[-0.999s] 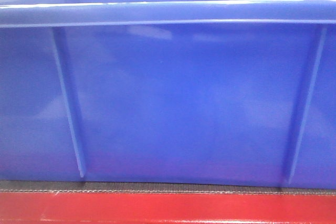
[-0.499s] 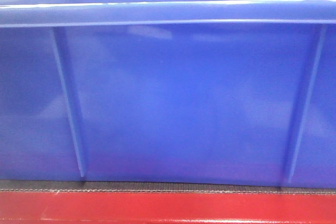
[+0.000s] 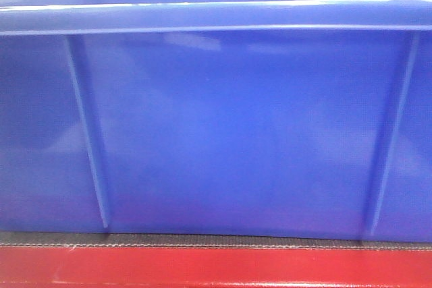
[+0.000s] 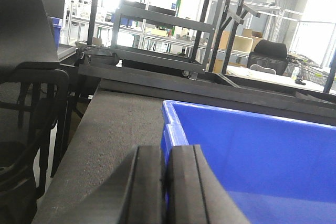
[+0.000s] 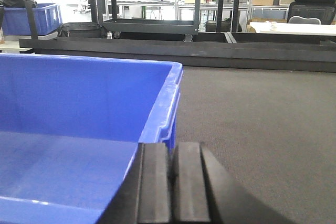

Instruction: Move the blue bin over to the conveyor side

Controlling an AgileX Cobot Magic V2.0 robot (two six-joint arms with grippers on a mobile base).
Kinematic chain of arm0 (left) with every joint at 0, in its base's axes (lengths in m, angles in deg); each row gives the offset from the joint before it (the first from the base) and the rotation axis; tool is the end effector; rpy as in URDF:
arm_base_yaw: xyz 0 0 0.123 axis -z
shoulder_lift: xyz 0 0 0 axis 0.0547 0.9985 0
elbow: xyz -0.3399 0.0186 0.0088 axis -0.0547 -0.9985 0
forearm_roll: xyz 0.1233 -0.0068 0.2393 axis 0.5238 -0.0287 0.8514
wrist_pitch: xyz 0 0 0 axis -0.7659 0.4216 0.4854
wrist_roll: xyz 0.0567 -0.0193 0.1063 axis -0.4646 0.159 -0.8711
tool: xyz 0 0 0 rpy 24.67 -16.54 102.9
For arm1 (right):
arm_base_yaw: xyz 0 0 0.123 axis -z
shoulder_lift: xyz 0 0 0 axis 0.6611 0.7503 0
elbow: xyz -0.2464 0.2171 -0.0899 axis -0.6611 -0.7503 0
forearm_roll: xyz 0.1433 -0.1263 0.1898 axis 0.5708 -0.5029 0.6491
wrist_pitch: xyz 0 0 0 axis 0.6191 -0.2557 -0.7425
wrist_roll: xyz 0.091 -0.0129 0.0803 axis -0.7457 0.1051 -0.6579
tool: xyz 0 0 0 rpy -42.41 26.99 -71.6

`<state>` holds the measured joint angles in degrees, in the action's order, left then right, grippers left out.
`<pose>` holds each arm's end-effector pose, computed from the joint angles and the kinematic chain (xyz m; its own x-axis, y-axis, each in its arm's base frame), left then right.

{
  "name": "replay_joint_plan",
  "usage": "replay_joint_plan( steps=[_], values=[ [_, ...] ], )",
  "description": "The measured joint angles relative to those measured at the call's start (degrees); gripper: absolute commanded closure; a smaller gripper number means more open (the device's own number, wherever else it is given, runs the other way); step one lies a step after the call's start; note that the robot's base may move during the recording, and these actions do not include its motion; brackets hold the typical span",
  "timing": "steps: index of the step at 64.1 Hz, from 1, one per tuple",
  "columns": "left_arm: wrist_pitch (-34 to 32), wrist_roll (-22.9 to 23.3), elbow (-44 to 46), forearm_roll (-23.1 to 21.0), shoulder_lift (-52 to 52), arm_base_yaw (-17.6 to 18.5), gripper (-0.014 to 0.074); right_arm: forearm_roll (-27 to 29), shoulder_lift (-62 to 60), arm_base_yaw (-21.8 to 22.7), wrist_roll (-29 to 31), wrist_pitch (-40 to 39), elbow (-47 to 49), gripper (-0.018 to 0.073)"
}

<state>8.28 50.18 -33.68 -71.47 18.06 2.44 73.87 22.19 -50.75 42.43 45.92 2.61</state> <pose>0.0644 -0.0063 0.3021 0.0966 -0.1807 -0.9788 0.1153 0.9788 -0.1693 0.0276 0.0018 0.2788 -0.0002 0.0158 -0.9999 -0.1409 0.9899 0.0156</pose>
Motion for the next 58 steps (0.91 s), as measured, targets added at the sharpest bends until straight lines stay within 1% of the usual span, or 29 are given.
replay_joint_plan(
  steps=[20,22,28,35,39,45,48,58],
  values=[
    [0.00,0.00,0.00,0.00,0.00,0.00,0.0594,0.00,0.00,0.00,0.00,-0.61,-0.62,0.0648],
    [0.00,0.00,0.00,0.00,0.00,0.00,0.0594,0.00,0.00,0.00,0.00,-1.49,-1.08,0.0648],
    [0.00,0.00,0.00,0.00,0.00,0.00,0.0594,0.00,0.00,0.00,0.00,-7.78,-4.32,0.0648],
    [0.00,0.00,0.00,0.00,0.00,0.00,0.0594,0.00,0.00,1.38,0.13,-14.45,-8.53,0.0648],
    [0.00,0.00,0.00,0.00,0.00,0.00,0.0594,0.49,0.00,2.60,0.13,-15.76,-10.56,0.0648],
    [0.00,0.00,0.00,0.11,0.00,0.00,0.0594,2.67,0.00,4.45,0.13,-18.62,-13.90,0.0648],
    [0.00,0.00,0.00,0.11,0.00,0.00,0.0594,3.57,-0.06,4.59,0.13,-20.82,-15.44,0.0648],
    [0.00,0.00,0.00,0.11,0.00,0.00,0.0594,3.90,-0.15,4.59,0.13,-21.33,-16.21,0.0648]
  ],
)
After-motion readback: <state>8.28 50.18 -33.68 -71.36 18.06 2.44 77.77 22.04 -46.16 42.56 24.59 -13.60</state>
